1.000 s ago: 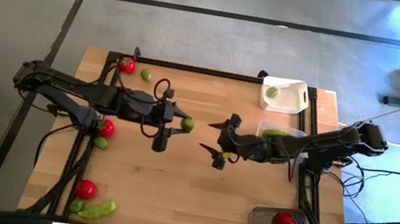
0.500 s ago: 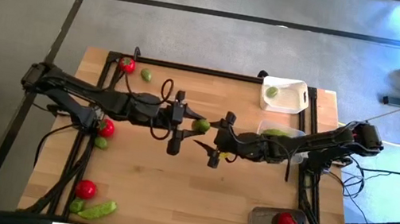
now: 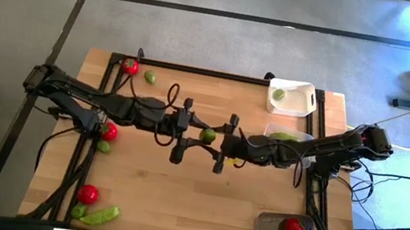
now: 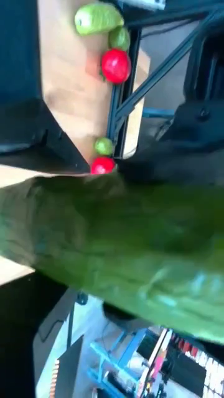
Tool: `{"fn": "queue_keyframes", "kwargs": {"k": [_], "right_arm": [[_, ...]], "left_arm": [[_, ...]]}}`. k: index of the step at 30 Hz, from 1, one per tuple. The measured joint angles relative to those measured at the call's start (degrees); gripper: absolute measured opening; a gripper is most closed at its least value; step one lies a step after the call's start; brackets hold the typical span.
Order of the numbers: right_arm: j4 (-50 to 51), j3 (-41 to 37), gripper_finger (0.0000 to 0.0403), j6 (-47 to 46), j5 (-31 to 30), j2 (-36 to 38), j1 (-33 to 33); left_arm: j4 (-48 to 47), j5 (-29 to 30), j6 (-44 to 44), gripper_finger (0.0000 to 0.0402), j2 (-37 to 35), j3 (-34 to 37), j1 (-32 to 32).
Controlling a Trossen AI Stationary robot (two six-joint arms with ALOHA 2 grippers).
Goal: Sort produce into baskets
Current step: Put the bottom cucumber into the transparent bin
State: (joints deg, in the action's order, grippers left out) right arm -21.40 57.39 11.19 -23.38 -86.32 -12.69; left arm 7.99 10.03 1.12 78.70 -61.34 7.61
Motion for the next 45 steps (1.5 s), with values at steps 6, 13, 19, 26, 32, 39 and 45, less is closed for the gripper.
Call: {"fn": "queue_keyframes", "kwargs": {"k": [6,13,19,26,32,39,45], "right_arm": [[0.3,0.0,0.0138,1.3,-0.6,0.0,0.0],[0.4,0.0,0.0138,2.2,-0.6,0.0,0.0],[0.7,0.0,0.0147,2.6,-0.6,-0.1,0.0],[7.0,-0.1,0.0149,1.3,-4.7,2.1,-0.6],[20.3,-0.1,0.0149,-3.9,-8.0,8.5,-1.3],[43.9,0.0,0.0149,-18.5,-8.0,17.2,-1.3],[63.7,0.0,0.0150,-30.3,-7.9,23.4,-1.2]], "left_arm": [[-0.2,0.2,1.3,0.0183,0.0,0.0,0.1],[-0.3,0.1,0.9,0.0213,0.0,0.0,0.0],[-3.6,0.3,0.7,0.0265,-0.8,0.0,-0.2],[-20.3,2.7,-0.6,0.0271,-4.2,-0.1,-0.2],[-33.8,4.7,-5.5,0.0269,-4.4,0.0,-0.2],[-36.5,4.8,-7.0,0.0271,-4.0,0.0,-0.1],[-35.6,4.8,-6.8,0.0271,-4.0,0.0,-0.1]]}}
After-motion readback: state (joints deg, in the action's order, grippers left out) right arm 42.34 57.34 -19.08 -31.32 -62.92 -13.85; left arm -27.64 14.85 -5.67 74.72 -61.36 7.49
